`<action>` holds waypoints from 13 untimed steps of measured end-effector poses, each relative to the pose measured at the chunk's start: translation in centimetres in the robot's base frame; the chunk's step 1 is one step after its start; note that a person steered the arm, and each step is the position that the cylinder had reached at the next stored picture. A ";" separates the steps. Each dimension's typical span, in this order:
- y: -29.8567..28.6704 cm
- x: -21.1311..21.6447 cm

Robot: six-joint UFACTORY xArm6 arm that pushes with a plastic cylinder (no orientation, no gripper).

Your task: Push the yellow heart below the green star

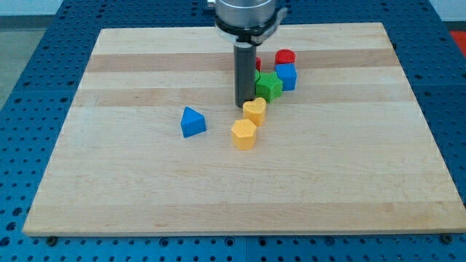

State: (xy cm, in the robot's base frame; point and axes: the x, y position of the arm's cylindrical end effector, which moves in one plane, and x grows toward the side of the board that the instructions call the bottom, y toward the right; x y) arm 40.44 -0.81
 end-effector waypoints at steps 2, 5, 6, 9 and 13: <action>-3.0 3.2; -1.0 4.1; -0.4 3.8; 1.3 2.6; 2.3 3.7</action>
State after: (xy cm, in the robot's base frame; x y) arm 44.13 1.52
